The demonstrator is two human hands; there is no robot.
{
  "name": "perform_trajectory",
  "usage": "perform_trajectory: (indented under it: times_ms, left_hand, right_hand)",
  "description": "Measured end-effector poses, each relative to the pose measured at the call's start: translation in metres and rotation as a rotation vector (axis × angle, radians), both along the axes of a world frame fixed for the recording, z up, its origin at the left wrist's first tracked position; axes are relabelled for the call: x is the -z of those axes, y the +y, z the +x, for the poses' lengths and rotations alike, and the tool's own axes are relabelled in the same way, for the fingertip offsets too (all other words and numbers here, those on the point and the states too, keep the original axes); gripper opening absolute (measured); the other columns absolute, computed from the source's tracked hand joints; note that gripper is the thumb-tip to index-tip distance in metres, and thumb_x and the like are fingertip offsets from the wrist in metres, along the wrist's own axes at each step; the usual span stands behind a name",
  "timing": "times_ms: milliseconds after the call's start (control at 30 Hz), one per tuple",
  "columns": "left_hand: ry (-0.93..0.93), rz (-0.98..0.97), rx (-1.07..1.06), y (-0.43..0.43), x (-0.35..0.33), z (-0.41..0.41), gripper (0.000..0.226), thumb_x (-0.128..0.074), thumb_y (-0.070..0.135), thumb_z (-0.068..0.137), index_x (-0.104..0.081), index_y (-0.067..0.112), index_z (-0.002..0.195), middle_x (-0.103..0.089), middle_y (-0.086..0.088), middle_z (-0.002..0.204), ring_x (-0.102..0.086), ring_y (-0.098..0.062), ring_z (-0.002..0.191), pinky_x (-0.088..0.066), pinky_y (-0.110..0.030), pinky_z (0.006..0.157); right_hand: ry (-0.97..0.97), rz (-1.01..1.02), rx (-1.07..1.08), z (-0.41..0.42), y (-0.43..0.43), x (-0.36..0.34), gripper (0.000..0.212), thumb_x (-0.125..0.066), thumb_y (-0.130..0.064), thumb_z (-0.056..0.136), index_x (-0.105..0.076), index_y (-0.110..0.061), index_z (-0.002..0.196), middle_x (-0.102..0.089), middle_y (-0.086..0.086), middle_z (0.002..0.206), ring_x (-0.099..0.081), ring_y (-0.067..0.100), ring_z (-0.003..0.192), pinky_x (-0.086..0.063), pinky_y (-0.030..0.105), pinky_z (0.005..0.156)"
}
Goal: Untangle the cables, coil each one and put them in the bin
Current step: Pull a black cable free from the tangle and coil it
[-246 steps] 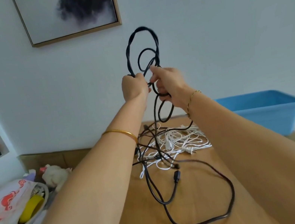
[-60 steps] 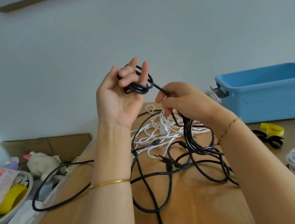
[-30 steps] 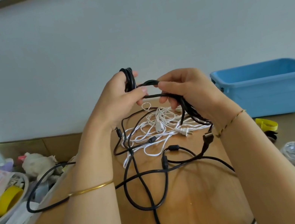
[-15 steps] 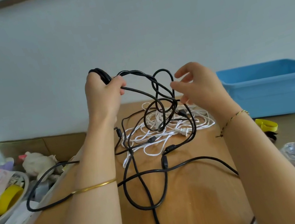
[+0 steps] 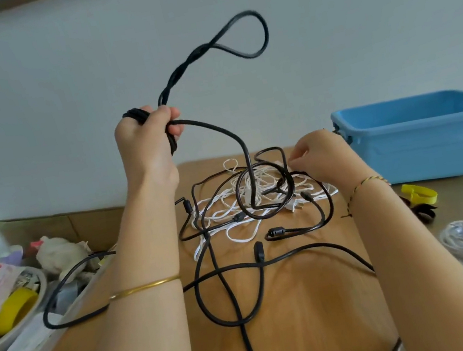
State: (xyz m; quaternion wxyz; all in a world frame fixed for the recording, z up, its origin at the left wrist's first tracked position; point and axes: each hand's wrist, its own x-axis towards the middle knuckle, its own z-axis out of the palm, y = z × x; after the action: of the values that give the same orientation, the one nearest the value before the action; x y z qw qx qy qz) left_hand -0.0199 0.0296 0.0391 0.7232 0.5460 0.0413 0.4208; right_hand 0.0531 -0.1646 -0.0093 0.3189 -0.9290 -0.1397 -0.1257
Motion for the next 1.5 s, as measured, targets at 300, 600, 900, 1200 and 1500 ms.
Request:
perform_trajectory:
  times_ms: [300,600,900,1200,1500]
  left_hand:
    - [0.115,0.142,-0.017,-0.010,0.014,0.016,0.016,-0.057,0.001,0.089,-0.053,0.011,0.078,-0.061,-0.005,0.075,-0.054,-0.011,0.062,-0.048,-0.022,0.064]
    - [0.182,0.538,0.289,-0.025,0.025,0.014,0.010,-0.049,0.012,0.099,-0.052,0.017,0.091,-0.059,0.000,0.072,-0.056,-0.009,0.065,-0.047,-0.027,0.076]
    - [0.294,0.785,0.418,-0.013,0.027,0.009,0.019,-0.048,0.011,0.099,-0.048,0.008,0.118,-0.061,-0.002,0.080,-0.057,-0.005,0.066,-0.046,-0.022,0.076]
    - [0.531,1.222,0.081,-0.020,0.019,0.004,0.032,-0.067,0.038,0.085,-0.060,0.007,0.088,-0.055,0.000,0.070,-0.053,-0.017,0.063,-0.042,-0.032,0.062]
    - [0.389,1.031,0.297,-0.013,0.001,-0.017,0.024,-0.059,0.023,0.093,-0.060,0.002,0.083,-0.052,0.009,0.046,-0.051,-0.007,0.045,-0.051,-0.030,0.060]
  right_hand:
    - [0.195,0.711,-0.572,-0.041,0.033,-0.029,0.025,-0.051,-0.024,0.097,-0.063,-0.007,0.111,-0.072,0.009,0.095,-0.070,0.019,0.084,-0.058,0.031,0.081]
    - [-0.162,0.479,-0.303,-0.039,0.035,-0.031,0.019,-0.063,-0.021,0.086,-0.068,-0.017,0.068,-0.051,-0.004,0.057,-0.041,0.009,0.055,-0.033,0.024,0.054]
    - [-0.317,0.627,-0.063,-0.029,0.032,-0.031,0.027,-0.058,-0.030,0.091,-0.067,-0.006,0.081,-0.040,-0.010,0.051,-0.035,0.004,0.047,-0.025,0.015,0.045]
    - [-0.345,0.693,0.144,-0.021,0.019,-0.028,0.031,-0.055,-0.032,0.090,-0.065,-0.007,0.078,-0.040,-0.008,0.053,-0.035,0.008,0.050,-0.027,0.027,0.053]
    - [-0.188,0.508,0.125,-0.009,0.005,-0.013,0.028,-0.051,-0.035,0.093,-0.067,-0.016,0.078,-0.042,-0.008,0.051,-0.037,0.011,0.049,-0.029,0.028,0.055]
